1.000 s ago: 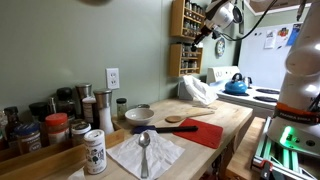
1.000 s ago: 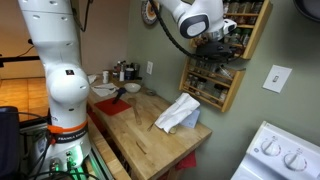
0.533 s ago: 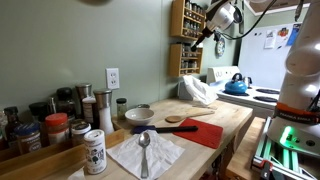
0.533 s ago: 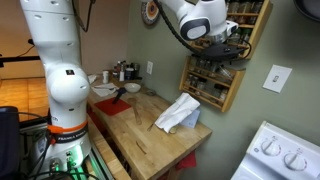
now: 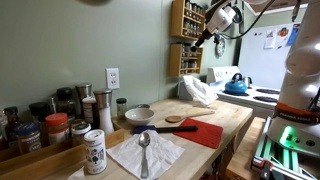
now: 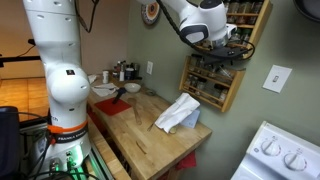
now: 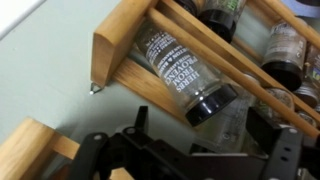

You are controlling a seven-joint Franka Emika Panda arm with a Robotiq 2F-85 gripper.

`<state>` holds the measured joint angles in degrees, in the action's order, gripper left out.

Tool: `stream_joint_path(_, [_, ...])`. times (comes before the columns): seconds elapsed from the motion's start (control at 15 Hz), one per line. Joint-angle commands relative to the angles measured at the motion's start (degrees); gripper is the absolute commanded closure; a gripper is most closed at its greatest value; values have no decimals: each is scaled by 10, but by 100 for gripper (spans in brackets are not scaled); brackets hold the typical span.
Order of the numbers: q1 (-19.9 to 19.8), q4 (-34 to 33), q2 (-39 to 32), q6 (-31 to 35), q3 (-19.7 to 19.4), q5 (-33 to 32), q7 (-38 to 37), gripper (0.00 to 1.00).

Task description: Pick up one glass jar from the right side of the counter and put it on the bottom shelf

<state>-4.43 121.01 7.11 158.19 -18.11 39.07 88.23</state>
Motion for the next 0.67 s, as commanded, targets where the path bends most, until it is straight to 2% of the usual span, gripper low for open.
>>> stream_joint_path(0.0, [7, 15, 3, 6, -10, 41, 73, 0])
stream_joint_path(0.4, [9, 22, 4, 8, -8, 89, 137, 0])
stream_joint_path(0.6, [16, 18, 1, 27, -6, 141, 182, 8])
